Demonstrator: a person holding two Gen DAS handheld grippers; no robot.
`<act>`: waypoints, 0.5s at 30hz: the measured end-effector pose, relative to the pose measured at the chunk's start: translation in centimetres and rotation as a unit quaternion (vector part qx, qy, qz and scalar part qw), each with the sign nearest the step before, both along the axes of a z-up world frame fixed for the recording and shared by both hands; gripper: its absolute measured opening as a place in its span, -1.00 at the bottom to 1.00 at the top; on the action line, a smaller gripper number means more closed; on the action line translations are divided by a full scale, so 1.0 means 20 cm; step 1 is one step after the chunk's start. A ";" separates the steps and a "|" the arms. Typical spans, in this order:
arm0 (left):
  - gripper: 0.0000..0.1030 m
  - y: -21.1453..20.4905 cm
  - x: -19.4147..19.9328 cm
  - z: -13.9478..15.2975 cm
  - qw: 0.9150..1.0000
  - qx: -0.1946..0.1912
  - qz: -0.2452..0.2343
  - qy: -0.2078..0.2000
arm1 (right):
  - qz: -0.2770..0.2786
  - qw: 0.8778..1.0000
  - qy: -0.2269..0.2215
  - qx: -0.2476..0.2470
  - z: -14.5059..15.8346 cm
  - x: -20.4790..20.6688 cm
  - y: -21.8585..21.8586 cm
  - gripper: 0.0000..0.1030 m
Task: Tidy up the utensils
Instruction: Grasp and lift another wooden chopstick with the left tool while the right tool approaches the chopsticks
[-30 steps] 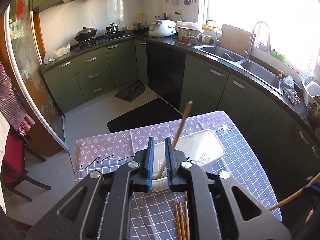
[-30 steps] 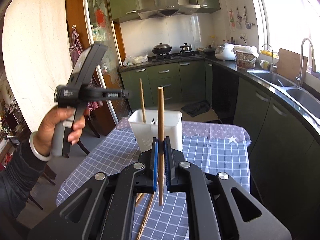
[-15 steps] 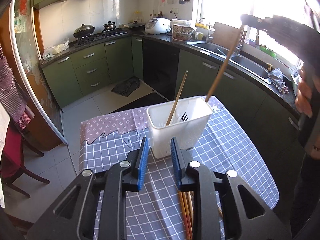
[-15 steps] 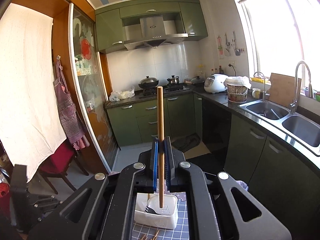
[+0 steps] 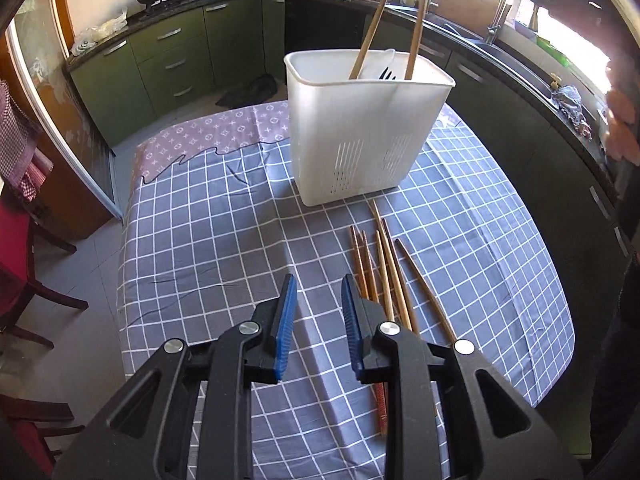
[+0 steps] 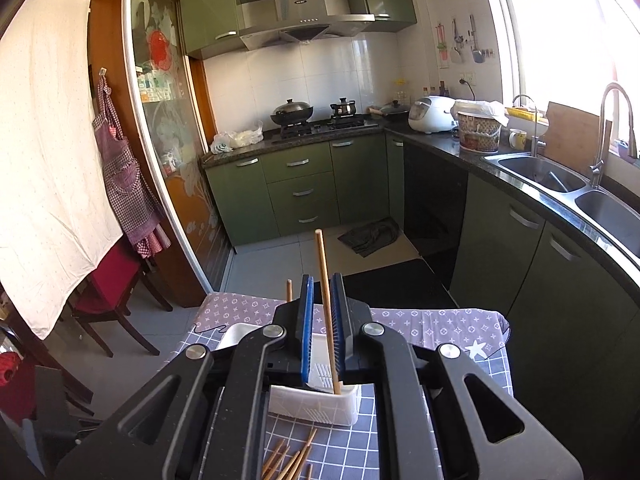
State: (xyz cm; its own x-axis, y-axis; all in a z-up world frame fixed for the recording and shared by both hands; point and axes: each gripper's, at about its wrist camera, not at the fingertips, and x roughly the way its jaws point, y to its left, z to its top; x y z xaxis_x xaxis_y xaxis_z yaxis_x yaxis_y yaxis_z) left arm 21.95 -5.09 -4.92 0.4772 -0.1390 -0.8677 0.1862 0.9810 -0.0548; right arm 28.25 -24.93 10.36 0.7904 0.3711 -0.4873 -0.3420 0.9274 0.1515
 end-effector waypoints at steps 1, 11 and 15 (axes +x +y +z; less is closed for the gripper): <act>-0.57 -0.02 0.01 -0.02 1.000 0.000 -0.001 0.006 | 0.003 1.000 -0.003 0.004 0.01 -0.07 -0.02 -0.80; -0.57 -0.18 0.12 -0.33 0.994 0.013 -0.010 0.106 | 0.026 0.992 0.107 -0.056 -0.51 -0.43 -0.21 -0.79; -0.57 -0.22 0.17 -0.39 0.993 0.027 -0.007 0.117 | 0.025 0.984 0.165 -0.061 -0.78 -0.43 -0.28 -0.79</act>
